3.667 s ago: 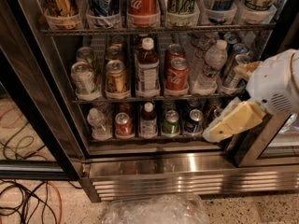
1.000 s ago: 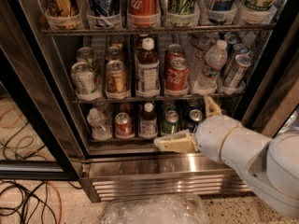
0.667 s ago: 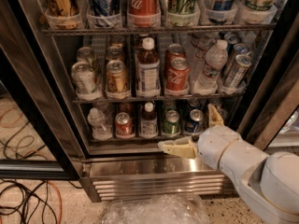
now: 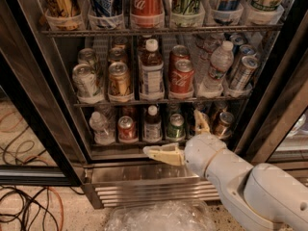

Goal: Pick coke can from bottom shelf of fridge

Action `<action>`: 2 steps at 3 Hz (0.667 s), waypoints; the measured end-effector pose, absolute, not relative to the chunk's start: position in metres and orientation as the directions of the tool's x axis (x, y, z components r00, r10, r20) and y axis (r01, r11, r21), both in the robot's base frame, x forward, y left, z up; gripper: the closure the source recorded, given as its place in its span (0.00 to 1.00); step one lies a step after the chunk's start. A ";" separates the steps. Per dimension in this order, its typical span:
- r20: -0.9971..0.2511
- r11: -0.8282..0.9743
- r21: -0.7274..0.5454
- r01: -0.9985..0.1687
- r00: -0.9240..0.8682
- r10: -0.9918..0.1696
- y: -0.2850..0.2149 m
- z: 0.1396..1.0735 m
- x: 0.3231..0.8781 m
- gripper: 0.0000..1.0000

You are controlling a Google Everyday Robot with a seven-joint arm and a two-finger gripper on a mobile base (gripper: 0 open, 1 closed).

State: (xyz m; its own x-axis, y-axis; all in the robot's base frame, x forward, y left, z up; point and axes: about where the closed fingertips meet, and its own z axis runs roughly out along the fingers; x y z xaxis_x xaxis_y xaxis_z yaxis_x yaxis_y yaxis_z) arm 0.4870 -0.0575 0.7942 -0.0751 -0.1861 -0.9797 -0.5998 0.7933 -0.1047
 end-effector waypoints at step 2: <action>-0.984 0.773 -0.086 -0.629 -0.070 -0.167 -0.049 0.792 0.486 0.00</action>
Offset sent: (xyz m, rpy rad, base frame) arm -0.0028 0.0177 -0.0053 0.0540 0.0043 0.0808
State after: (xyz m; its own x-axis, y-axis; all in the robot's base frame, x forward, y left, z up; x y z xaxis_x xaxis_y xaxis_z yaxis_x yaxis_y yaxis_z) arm 0.4859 -0.0486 0.7923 -0.0698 -0.1665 -0.9836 -0.6287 0.7729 -0.0862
